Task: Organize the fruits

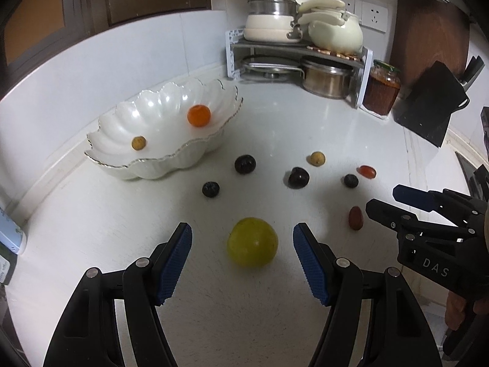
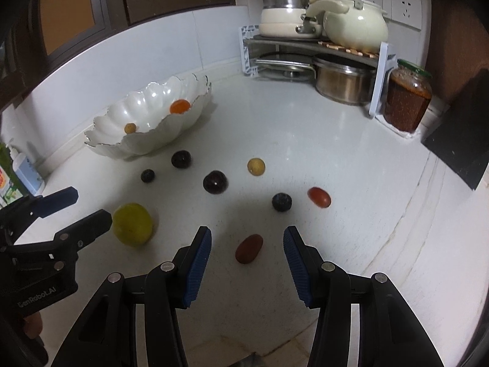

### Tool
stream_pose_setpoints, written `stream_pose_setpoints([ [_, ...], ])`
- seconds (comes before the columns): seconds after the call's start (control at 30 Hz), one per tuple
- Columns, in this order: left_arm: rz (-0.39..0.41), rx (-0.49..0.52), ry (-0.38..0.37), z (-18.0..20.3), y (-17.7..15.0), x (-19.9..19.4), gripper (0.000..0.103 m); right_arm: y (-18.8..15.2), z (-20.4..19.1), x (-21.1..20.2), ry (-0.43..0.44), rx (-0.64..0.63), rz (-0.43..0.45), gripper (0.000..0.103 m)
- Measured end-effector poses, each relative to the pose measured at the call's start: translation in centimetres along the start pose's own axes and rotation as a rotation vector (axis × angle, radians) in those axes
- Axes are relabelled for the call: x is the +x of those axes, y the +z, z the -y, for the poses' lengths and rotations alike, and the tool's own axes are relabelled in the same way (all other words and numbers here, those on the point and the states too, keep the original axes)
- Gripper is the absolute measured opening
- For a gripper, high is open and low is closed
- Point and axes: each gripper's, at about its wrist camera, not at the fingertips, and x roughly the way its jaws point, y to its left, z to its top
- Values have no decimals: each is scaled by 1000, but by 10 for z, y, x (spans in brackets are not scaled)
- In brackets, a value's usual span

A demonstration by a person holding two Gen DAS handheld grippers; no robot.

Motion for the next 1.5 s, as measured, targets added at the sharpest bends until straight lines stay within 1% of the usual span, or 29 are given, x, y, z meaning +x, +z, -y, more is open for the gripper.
stream_pose_setpoints([
  [0.2,-17,2,-16,-1,-6,11,68,-5,0,13,1,28,-18,50],
  [0.27,-24,3,-21,-1,-7,15,68,-6,0,16,-3,31,-25,47],
  [0.5,-40,14,-35,4,-12,27,68,-12,1,27,-6,48,-41,43],
  [0.63,-40,20,-33,5,-14,33,68,-13,0,31,-11,48,-49,38],
  [0.83,-52,14,-43,4,-17,42,68,-16,2,39,-18,55,-60,36],
  [0.87,-53,14,-44,4,-17,44,66,-17,2,41,-21,58,-65,36],
  [0.9,-55,16,-48,5,-17,45,62,-17,3,42,-18,63,-68,36],
  [1.03,-52,9,-51,6,-17,49,60,-17,4,46,-18,72,-72,33],
  [1.13,-60,0,-60,6,-16,52,54,-17,5,47,-23,73,-68,30],
  [1.23,-58,-1,-51,6,-17,53,48,-16,5,48,-13,71,-70,24],
  [1.33,-57,4,-50,6,-16,53,48,-17,2,48,-17,53,-66,22],
  [1.5,-64,-22,-54,5,-16,52,48,-16,3,45,-7,53,-60,21],
])
